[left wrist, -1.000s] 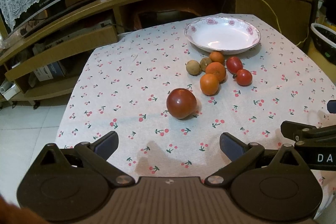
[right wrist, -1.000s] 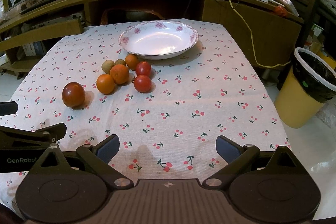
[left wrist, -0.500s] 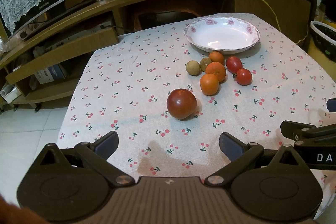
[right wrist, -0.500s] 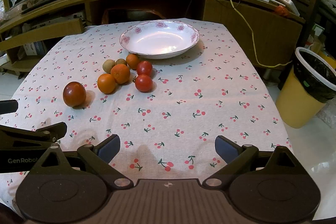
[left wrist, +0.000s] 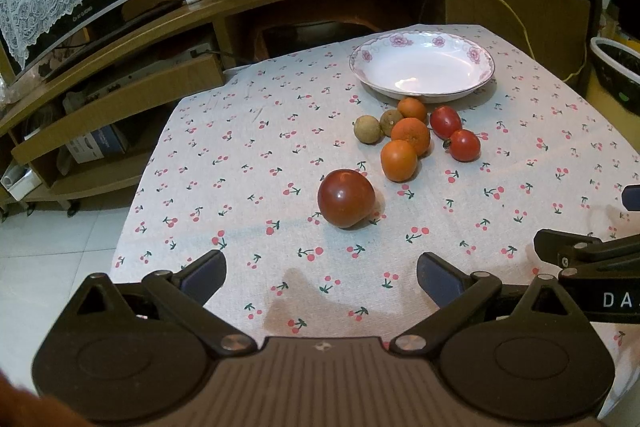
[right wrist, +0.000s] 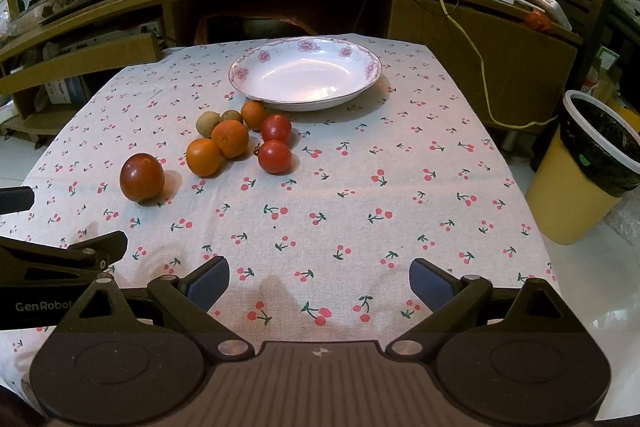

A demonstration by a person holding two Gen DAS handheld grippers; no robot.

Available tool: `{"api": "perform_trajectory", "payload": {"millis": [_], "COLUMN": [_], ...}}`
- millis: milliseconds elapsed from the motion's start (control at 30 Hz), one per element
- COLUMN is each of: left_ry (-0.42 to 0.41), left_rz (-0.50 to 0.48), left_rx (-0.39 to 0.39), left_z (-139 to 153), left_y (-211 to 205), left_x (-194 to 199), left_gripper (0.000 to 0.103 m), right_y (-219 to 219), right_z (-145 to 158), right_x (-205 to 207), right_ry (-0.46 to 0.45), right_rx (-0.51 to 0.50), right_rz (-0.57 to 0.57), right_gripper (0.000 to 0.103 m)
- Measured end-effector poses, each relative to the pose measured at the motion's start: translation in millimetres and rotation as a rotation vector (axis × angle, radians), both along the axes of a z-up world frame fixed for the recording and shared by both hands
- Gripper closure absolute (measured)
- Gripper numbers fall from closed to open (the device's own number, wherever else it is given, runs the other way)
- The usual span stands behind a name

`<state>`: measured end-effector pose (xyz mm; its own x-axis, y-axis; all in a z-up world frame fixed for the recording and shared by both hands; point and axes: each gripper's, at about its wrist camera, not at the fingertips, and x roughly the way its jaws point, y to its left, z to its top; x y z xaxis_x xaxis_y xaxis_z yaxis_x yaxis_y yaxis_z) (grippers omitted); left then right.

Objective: Organize fruits

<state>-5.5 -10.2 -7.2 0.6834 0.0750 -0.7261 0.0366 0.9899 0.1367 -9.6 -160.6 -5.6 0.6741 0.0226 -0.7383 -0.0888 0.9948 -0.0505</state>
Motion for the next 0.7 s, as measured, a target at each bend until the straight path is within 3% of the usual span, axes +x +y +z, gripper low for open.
{"api": "perform_trajectory", "payload": {"millis": [433,600,700], "left_ry": [-0.039,-0.054,-0.064], "left_rz": [-0.037,-0.051,-0.062], "left_rx": [0.041,0.011,0.043], "left_z": [-1,-1,-1], "left_y": [4,9,8], "left_x": [-2,7,15], "left_gripper": [0.0,0.0,0.0], "right_y": [6,6,4], "right_z": [-3,-2,4], "right_x": [2,10,18], "right_ry": [0.012,0.022,0.012], "right_rx": [-0.003,0.01,0.015], "right_rz": [0.03,0.046,0.061], "right_gripper": [0.008,0.01,0.012]}}
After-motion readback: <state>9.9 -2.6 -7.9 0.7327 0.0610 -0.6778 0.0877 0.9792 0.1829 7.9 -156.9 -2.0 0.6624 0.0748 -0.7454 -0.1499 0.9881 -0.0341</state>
